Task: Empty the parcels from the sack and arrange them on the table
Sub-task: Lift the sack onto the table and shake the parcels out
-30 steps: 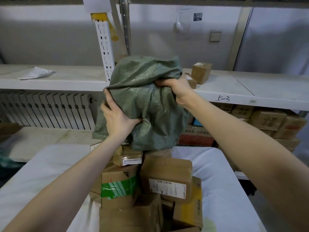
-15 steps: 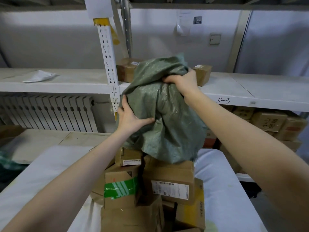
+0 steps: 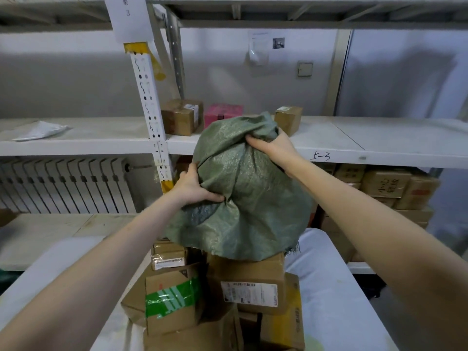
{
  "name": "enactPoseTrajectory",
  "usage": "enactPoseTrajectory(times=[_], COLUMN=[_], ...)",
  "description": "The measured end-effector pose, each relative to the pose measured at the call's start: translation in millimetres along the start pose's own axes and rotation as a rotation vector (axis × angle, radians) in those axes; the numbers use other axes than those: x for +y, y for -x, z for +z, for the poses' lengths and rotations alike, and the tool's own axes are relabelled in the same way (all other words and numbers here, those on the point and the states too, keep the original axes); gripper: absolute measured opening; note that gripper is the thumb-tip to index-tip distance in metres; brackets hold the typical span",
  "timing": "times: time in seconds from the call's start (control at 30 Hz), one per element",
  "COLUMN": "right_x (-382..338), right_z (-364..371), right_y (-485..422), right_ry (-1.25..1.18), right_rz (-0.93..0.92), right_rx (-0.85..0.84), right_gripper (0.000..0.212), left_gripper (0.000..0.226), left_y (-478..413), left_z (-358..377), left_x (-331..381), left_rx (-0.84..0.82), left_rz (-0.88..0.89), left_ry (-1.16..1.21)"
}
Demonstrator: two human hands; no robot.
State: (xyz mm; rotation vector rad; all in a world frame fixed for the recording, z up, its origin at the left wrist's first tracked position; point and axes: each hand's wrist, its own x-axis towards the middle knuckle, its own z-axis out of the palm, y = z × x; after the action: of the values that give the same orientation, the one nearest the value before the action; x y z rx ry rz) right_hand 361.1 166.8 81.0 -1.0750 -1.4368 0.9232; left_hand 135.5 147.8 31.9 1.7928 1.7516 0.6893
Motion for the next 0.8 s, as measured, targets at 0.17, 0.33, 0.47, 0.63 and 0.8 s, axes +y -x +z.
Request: enactPoseTrajectory(times=[0.17,0.33,0.47,0.63,0.8], right_x=[-10.5,-5.7,-16.9,-18.9,-10.5], right_z=[-9.4,0.6,14.5,13.5,-2.9], right_y=[-1.1,4.9,13.5,19.2,16.1], right_ry=[0.289,0.409,0.308,0.061,-0.040], right_rz=[0.139,0.177,0.102,0.143,0.215], right_rx=[-0.141,-0.245,-0.307,-0.327,-0.391], right_gripper=[0.072,0.078,0.027,0.030,0.061], left_gripper=[0.135,0.131,0.146,0.126,0.053], left_y=[8.6,12.7,16.4,25.3,30.5], left_z=[-27.1,-37.0,-26.0,-20.9,-11.4], left_x=[20.4,27.9,27.6,27.8,45.5], left_rx=[-0.263,-0.061,0.009,0.013,0.005], left_rz=[0.089,0.163,0.179,0.138,0.128], left_ry=[0.101,0.206,0.188,0.374,0.524])
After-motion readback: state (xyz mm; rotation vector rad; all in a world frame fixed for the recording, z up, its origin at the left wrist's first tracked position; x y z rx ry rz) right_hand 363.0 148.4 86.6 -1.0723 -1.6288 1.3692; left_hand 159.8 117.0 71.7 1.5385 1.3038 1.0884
